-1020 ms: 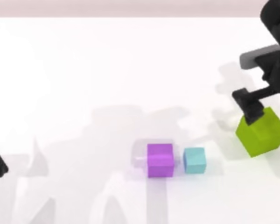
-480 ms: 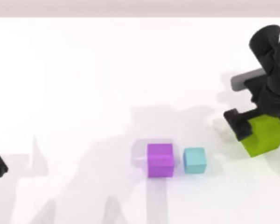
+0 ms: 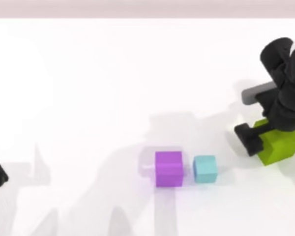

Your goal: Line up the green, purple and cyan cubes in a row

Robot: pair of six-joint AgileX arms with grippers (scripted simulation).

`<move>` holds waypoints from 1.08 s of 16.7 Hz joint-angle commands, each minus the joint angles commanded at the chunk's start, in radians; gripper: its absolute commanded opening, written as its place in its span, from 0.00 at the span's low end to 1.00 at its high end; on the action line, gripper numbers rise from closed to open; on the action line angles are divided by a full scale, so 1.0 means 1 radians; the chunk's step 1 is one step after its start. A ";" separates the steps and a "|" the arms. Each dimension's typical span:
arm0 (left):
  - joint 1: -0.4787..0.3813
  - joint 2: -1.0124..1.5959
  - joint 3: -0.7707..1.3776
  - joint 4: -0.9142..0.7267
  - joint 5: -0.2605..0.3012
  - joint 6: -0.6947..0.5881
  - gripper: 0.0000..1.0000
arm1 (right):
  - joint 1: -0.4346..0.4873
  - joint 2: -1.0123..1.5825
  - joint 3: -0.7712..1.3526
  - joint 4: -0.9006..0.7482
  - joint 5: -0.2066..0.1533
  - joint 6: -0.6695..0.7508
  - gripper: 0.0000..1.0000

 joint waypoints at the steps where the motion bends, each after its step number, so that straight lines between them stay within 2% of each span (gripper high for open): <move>1: 0.000 0.000 0.000 0.000 0.000 0.000 1.00 | 0.000 0.000 0.000 0.000 0.000 0.000 0.85; 12: 0.000 0.000 0.000 0.000 0.000 0.000 1.00 | 0.000 0.000 0.000 0.000 0.000 0.000 0.02; 18: 0.000 0.000 0.000 0.000 0.000 0.000 1.00 | 0.000 0.000 0.000 0.000 0.000 0.000 0.00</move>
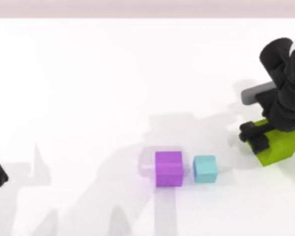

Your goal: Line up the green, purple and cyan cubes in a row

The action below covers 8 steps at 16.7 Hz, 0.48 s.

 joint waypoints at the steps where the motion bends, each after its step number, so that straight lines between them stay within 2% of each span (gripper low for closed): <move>1: 0.000 0.000 0.000 0.000 0.000 0.000 1.00 | 0.000 0.000 0.000 0.000 0.000 0.000 0.00; 5: 0.000 0.000 0.000 0.000 0.000 0.000 1.00 | -0.002 -0.013 0.015 -0.020 -0.001 0.002 0.00; 8: 0.000 0.000 0.000 0.000 0.000 0.000 1.00 | -0.002 -0.044 0.070 -0.112 -0.001 0.004 0.00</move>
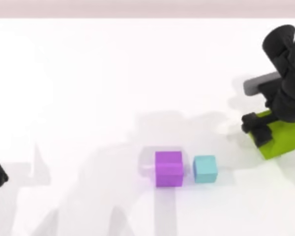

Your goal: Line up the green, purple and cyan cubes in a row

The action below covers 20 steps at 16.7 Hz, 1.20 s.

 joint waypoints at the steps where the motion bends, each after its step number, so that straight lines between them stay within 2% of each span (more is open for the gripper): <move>1: 0.000 0.000 0.000 0.000 0.000 0.000 1.00 | 0.002 -0.014 0.021 -0.039 0.000 -0.001 0.00; 5: 0.000 0.000 0.000 0.000 0.000 0.000 1.00 | 0.008 -0.062 0.085 -0.145 -0.001 -0.006 0.00; 10: 0.000 0.000 0.000 0.000 0.000 0.000 1.00 | 0.005 -0.058 0.087 -0.146 -0.001 -0.002 0.00; 12: 0.000 0.000 0.000 0.000 0.000 0.000 1.00 | 0.032 -0.032 0.121 -0.165 0.000 0.030 0.00; 16: 0.000 0.000 0.000 0.000 0.000 0.000 1.00 | 0.162 0.103 0.316 -0.264 0.003 0.217 0.00; 20: 0.000 0.000 0.000 0.000 0.000 0.000 1.00 | 0.354 0.290 0.649 -0.408 0.004 0.540 0.00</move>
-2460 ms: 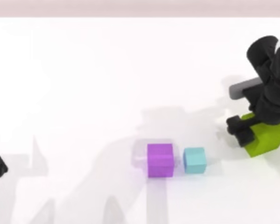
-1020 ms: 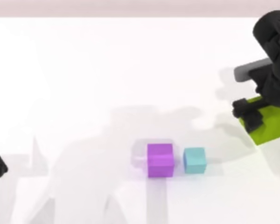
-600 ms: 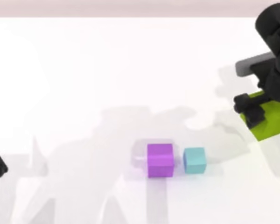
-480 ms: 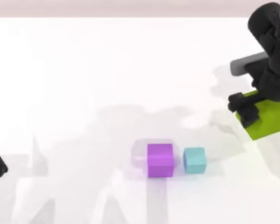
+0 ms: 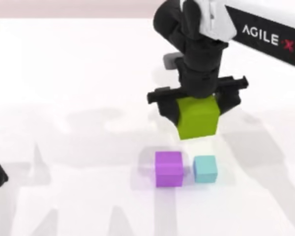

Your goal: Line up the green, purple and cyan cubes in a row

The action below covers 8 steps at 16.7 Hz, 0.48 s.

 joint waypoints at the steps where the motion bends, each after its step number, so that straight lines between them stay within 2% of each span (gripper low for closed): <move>1: 0.000 0.000 0.000 0.000 0.000 0.000 1.00 | 0.051 0.046 0.090 -0.036 0.000 0.089 0.00; 5: 0.000 0.000 0.000 0.000 0.000 0.000 1.00 | 0.237 0.194 0.386 -0.154 0.002 0.384 0.00; 8: 0.000 0.000 0.000 0.000 0.000 0.000 1.00 | 0.327 0.253 0.504 -0.203 0.006 0.503 0.00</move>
